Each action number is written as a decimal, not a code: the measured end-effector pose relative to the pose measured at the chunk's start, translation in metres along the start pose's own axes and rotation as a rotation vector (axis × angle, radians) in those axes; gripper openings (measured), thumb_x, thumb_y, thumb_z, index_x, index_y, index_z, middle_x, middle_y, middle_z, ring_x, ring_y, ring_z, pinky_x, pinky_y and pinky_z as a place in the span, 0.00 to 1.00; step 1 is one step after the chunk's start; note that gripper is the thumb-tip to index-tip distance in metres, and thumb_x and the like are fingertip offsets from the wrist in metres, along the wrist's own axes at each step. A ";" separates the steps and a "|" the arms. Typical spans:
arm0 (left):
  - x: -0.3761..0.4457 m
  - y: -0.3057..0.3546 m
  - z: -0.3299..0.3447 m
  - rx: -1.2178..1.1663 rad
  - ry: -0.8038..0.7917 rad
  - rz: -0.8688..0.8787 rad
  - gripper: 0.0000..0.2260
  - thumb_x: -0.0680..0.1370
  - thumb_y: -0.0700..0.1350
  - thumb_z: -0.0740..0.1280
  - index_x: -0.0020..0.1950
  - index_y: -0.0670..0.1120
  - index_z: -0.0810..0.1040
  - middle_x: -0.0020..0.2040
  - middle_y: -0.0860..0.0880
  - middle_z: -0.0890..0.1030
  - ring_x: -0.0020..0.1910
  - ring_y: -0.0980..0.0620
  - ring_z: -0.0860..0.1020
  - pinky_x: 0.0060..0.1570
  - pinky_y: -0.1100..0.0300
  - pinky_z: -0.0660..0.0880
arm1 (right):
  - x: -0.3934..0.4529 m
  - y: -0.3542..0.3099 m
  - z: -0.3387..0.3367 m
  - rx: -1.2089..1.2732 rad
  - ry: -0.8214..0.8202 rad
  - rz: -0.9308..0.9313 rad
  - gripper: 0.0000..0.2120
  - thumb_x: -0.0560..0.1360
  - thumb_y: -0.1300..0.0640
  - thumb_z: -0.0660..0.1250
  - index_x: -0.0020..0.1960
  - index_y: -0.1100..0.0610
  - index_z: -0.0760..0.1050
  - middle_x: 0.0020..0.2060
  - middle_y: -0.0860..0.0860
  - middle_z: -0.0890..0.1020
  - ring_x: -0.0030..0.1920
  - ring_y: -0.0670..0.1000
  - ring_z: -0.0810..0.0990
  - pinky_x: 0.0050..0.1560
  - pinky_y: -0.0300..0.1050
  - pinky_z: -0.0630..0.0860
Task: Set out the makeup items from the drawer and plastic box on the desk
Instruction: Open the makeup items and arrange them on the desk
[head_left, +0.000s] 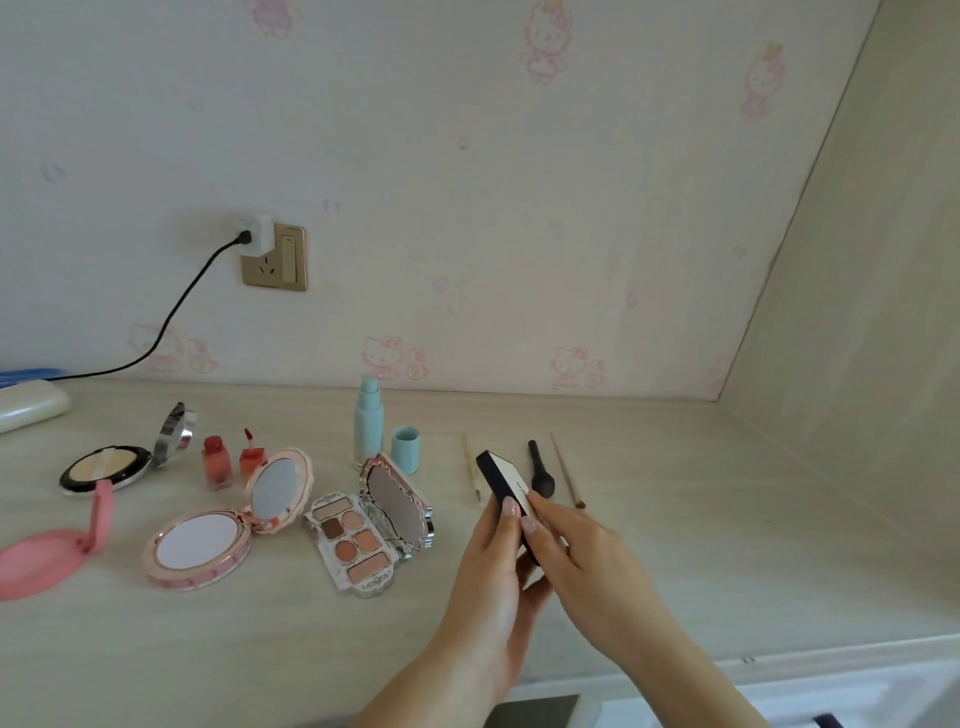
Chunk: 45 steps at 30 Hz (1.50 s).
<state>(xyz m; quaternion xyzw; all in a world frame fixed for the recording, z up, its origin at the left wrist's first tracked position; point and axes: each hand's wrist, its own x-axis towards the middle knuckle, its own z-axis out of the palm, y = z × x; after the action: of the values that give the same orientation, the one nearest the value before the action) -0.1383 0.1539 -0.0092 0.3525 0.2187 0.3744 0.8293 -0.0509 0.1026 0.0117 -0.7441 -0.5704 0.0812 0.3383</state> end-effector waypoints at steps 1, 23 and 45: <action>0.001 -0.001 0.000 -0.002 0.011 -0.009 0.14 0.83 0.49 0.55 0.64 0.51 0.77 0.51 0.48 0.85 0.45 0.54 0.83 0.38 0.61 0.79 | 0.000 0.000 0.000 -0.010 -0.004 -0.008 0.12 0.79 0.47 0.55 0.55 0.47 0.75 0.43 0.44 0.80 0.44 0.42 0.77 0.45 0.39 0.74; -0.008 0.017 -0.036 0.269 0.122 -0.092 0.08 0.78 0.37 0.63 0.54 0.40 0.80 0.48 0.43 0.86 0.50 0.47 0.83 0.59 0.49 0.76 | 0.021 0.052 -0.009 0.887 0.091 0.590 0.17 0.82 0.53 0.53 0.50 0.61 0.77 0.41 0.60 0.83 0.40 0.58 0.83 0.36 0.48 0.81; 0.014 0.009 -0.047 0.489 0.152 -0.082 0.19 0.58 0.48 0.68 0.49 0.51 0.77 0.50 0.53 0.81 0.54 0.54 0.76 0.62 0.57 0.67 | 0.038 0.056 0.007 0.752 0.096 0.579 0.17 0.82 0.52 0.53 0.48 0.59 0.77 0.46 0.61 0.82 0.44 0.58 0.83 0.40 0.51 0.82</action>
<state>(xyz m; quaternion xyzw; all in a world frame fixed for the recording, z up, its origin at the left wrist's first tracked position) -0.1628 0.1887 -0.0344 0.5042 0.3786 0.3020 0.7150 0.0026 0.1335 -0.0168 -0.7012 -0.2544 0.3386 0.5736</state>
